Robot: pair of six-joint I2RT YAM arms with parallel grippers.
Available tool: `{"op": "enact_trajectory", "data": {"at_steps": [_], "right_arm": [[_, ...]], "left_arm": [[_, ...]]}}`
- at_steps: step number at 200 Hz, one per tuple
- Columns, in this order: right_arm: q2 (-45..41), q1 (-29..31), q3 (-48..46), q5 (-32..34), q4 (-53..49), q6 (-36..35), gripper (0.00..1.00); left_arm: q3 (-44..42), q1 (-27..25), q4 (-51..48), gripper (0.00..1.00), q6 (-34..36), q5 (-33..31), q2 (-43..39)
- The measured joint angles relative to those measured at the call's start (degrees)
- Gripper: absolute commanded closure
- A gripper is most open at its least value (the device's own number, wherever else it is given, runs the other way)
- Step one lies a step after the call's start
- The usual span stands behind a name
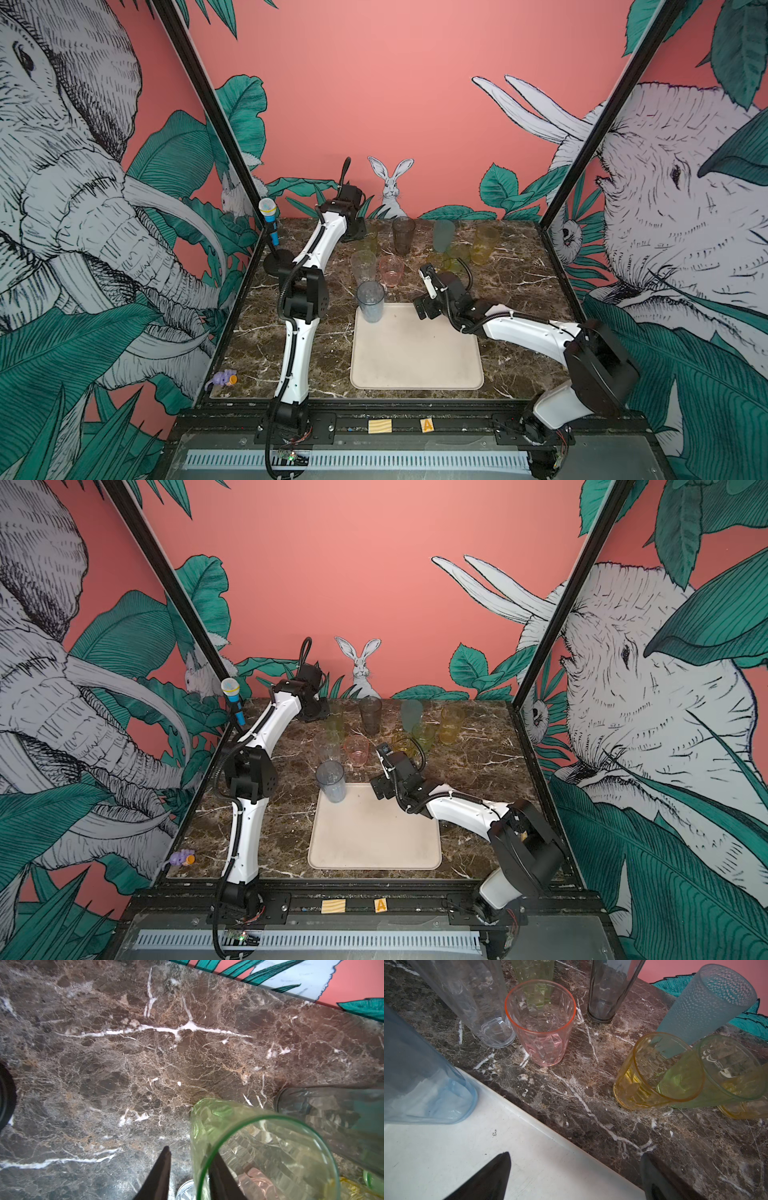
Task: Place the glasses into the tray
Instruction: 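Lower the open left gripper around the green cup's rim, then close the left gripper on the green cup and lift it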
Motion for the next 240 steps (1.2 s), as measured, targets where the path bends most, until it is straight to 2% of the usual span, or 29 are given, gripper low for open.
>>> {"op": "enact_trajectory", "data": {"at_steps": [70,240], "right_arm": [[1.0,0.2,1.3,0.0,-0.9,0.0,0.01],[2.1,0.3,2.7,-0.4,-1.9,0.0,0.01]], "left_arm": [[0.0,0.2,0.1,0.82,-0.1,0.5,0.2],[0.0,0.7,-0.5,1.00,0.6,1.0,0.2]]}}
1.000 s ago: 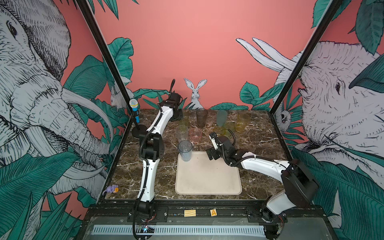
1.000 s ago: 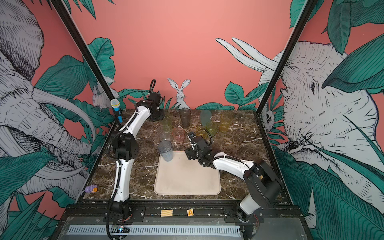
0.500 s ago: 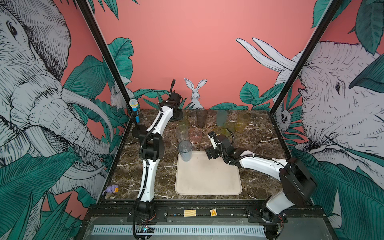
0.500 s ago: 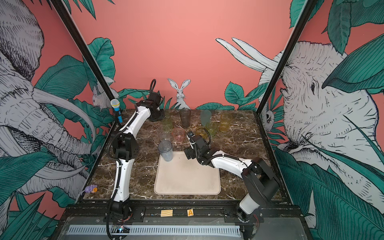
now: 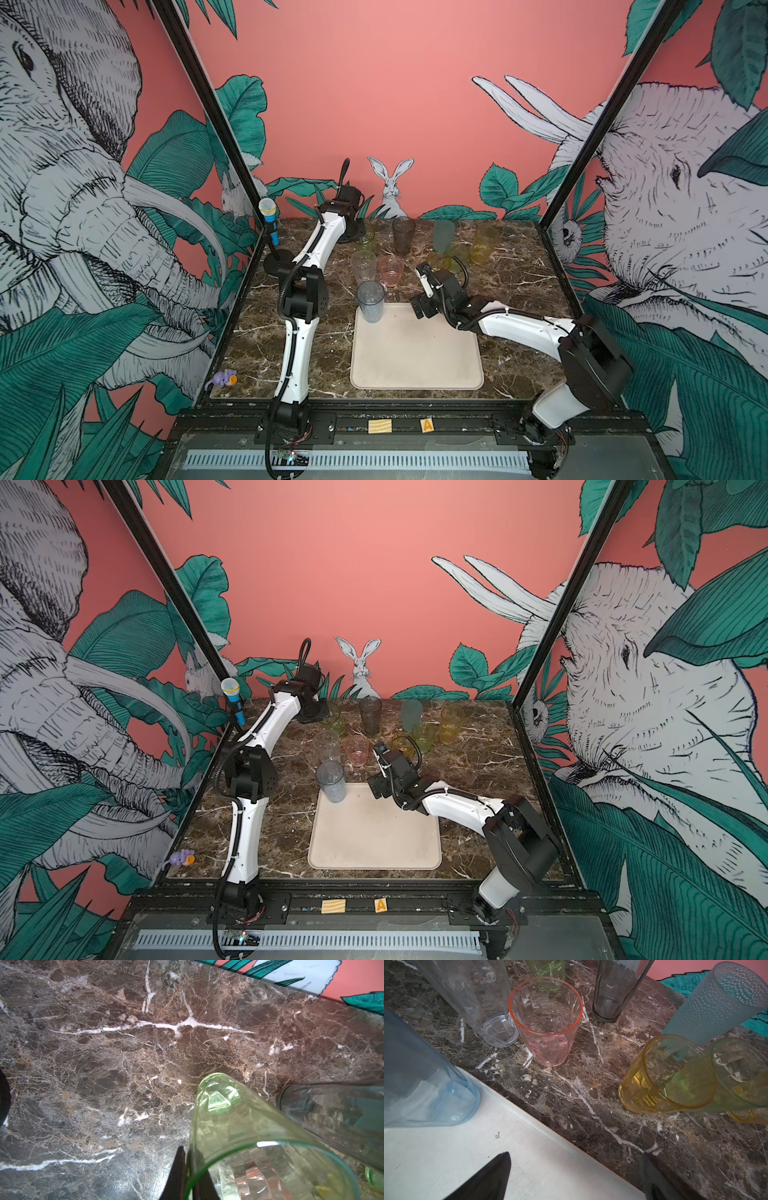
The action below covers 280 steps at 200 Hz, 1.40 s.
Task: Place the glasses into the tray
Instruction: 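Close the left gripper on the green cup and lift it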
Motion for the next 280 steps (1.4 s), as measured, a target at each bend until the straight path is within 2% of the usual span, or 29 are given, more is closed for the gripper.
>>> {"op": "enact_trajectory", "data": {"at_steps": [79,199,280], "right_arm": [[0.0,0.2,0.0,0.2,-0.7,0.0,0.01],[0.0,0.4,0.0,0.7,-1.1,0.0,0.01],[0.0,0.6,0.0,0.9,-1.2,0.0,0.01]], "left_arm": [[-2.6,0.3,-0.8,1.00,1.0,0.3,-2.8],[-9.9,0.5,-4.4,1.00,5.0,-4.1,-16.6],[-18.9,0.5,-8.1,1.00,6.6,-6.7,-27.6]]}}
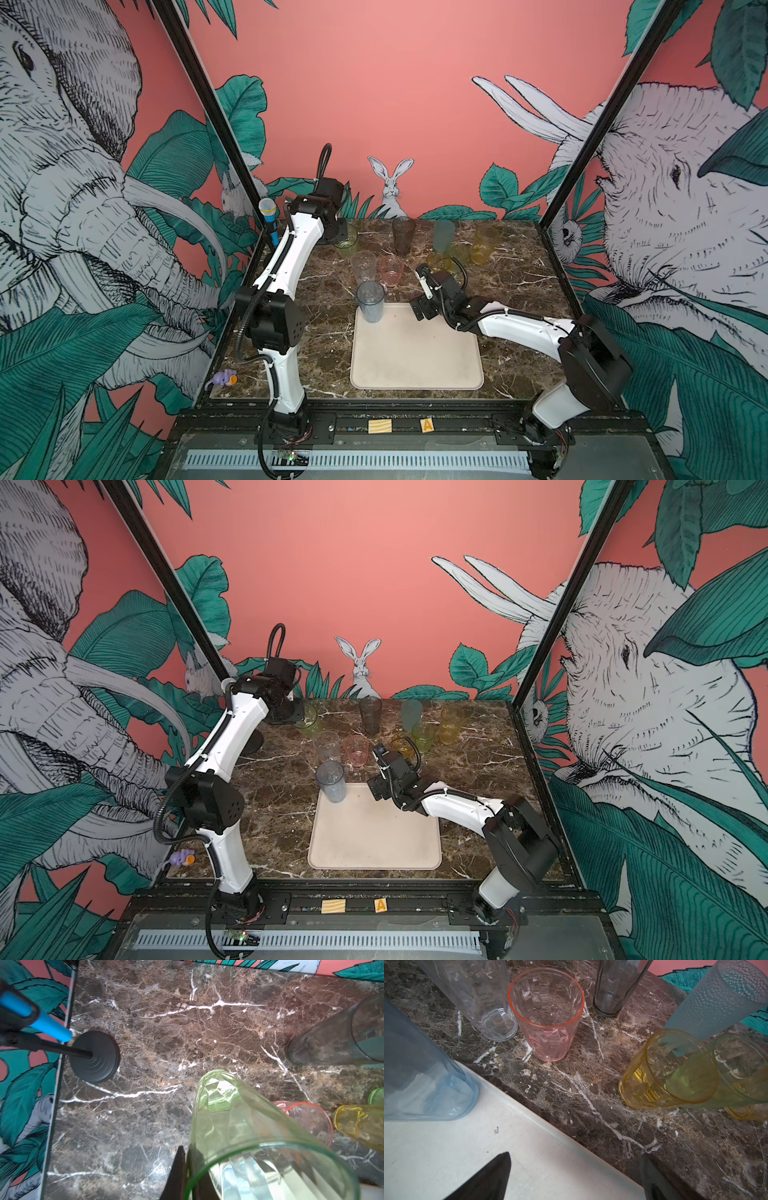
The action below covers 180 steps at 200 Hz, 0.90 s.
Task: Place the glasses into the tray
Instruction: 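Close the left gripper on the green cup and lift it, then carry the green cup with the left gripper over the tray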
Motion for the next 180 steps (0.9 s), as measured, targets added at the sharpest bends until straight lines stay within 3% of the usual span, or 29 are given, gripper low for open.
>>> {"op": "enact_trajectory", "data": {"at_steps": [180], "right_arm": [[0.0,0.6,0.0,1.5,0.1,-0.2,0.01]], "left_arm": [[-17.0,0.0,-11.6,1.00,2.6,-2.9,-22.2]]}}
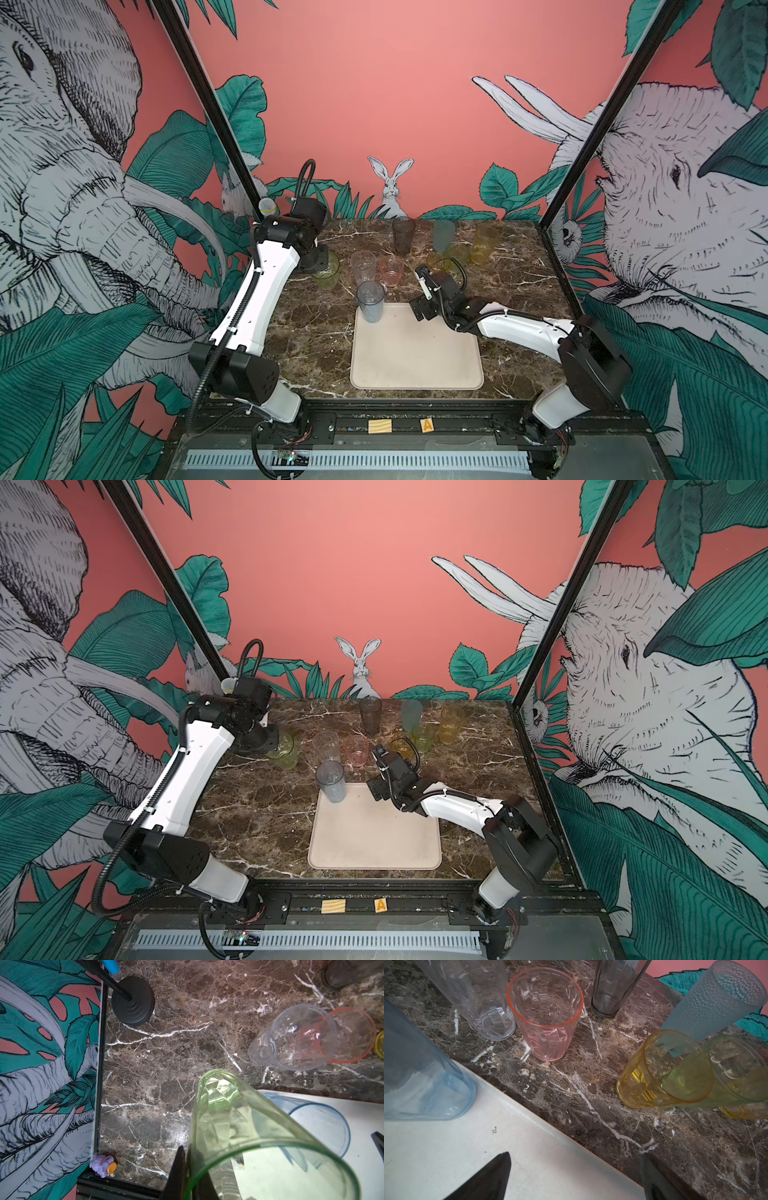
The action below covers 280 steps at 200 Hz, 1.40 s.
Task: Place the glasses into the tray
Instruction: 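Carry the green cup with the left gripper over the tray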
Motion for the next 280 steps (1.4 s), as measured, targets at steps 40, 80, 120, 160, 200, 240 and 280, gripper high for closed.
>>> {"op": "enact_trajectory", "data": {"at_steps": [40,80,120,160,200,240,280], "right_arm": [[0.0,0.0,0.0,0.0,0.2,0.0,0.01],[0.0,0.1,0.0,0.0,0.2,0.0,0.01],[0.0,0.3,0.0,0.0,0.3,0.0,0.01],[0.0,0.3,0.0,0.0,0.3,0.0,0.01],[0.0,0.5,0.0,0.0,0.3,0.0,0.01],[0.0,0.5,0.0,0.2,0.2,0.0,0.01],[0.0,0.5,0.0,0.2,0.2,0.0,0.01]], "left_arm": [[-4.5,0.0,-1.5,1.00,0.2,0.7,-5.8],[-11.0,0.0,-2.4,1.00,-0.3,2.3,-10.6],[-16.1,-0.3,-2.6,1.00,-1.4,4.2,-14.4],[-20.3,-1.2,-2.6,1.00,-2.7,5.7,-16.9],[-22.9,-5.2,-1.9,1.00,-3.8,6.5,-17.0],[-24.8,-9.9,0.0,1.00,-5.4,7.2,-16.2],[-27.7,-11.1,3.0,1.00,-7.1,8.5,-16.0]]}}
